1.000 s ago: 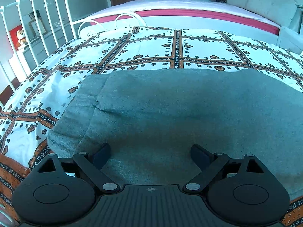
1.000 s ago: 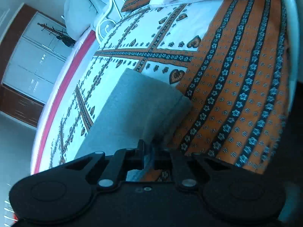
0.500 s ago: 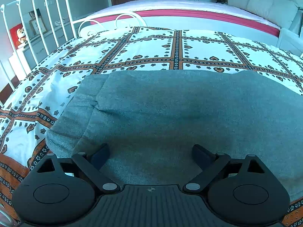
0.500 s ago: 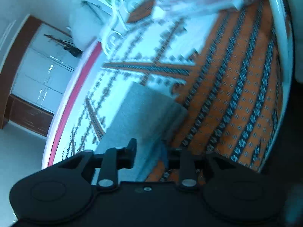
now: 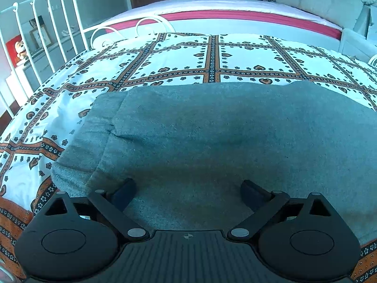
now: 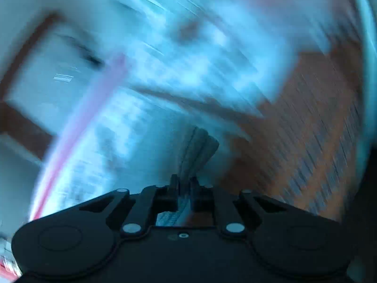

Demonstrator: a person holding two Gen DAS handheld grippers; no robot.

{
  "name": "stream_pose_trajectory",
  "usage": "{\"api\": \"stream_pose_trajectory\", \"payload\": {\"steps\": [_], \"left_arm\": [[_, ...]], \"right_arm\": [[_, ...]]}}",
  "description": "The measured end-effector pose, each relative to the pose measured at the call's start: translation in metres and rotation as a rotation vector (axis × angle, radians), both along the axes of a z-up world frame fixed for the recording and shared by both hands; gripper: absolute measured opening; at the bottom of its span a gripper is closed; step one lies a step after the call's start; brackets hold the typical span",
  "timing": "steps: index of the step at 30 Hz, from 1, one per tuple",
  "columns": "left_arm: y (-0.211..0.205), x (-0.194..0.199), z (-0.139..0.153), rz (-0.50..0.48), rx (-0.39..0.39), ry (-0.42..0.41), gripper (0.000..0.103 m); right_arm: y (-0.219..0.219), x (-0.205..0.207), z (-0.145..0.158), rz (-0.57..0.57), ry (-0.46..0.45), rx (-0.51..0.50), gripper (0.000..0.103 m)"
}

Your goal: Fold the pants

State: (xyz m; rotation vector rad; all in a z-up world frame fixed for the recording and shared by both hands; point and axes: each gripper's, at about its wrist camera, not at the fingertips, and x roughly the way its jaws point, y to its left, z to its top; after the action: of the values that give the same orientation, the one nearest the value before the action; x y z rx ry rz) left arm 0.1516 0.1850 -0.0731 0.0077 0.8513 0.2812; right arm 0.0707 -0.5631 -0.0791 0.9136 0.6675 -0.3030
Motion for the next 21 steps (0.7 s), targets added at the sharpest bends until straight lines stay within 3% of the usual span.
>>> {"api": "stream_pose_trajectory", "payload": {"steps": [1, 2, 3, 6, 8, 14, 18, 21], "left_arm": [[0.0, 0.0, 0.001, 0.004, -0.003, -0.003, 0.096], [0.001, 0.0, 0.002, 0.011, -0.007, -0.009, 0.096], [0.001, 0.0, 0.004, 0.016, -0.009, -0.018, 0.096], [0.002, -0.002, 0.008, 0.022, -0.001, -0.046, 0.096], [0.004, -0.002, 0.01, 0.023, -0.006, -0.052, 0.096], [0.008, -0.003, 0.017, 0.018, -0.022, -0.085, 0.096], [0.015, 0.0, 0.024, 0.021, -0.016, -0.111, 0.096], [0.035, 0.012, 0.029, 0.076, -0.03, -0.123, 0.096]], "right_arm": [[-0.004, 0.0, -0.012, -0.013, 0.017, 0.055, 0.001], [-0.006, -0.005, -0.005, -0.033, -0.025, 0.075, 0.007], [-0.003, -0.01, 0.006, -0.044, -0.06, 0.046, 0.017], [0.019, -0.023, 0.041, -0.024, -0.119, -0.145, 0.024], [0.035, -0.022, 0.05, 0.02, -0.147, -0.179, 0.024], [0.107, 0.02, 0.067, 0.264, -0.18, -0.303, 0.024], [0.181, 0.048, 0.08, 0.454, -0.203, -0.368, 0.024], [0.243, 0.068, 0.083, 0.6, -0.208, -0.402, 0.024]]}}
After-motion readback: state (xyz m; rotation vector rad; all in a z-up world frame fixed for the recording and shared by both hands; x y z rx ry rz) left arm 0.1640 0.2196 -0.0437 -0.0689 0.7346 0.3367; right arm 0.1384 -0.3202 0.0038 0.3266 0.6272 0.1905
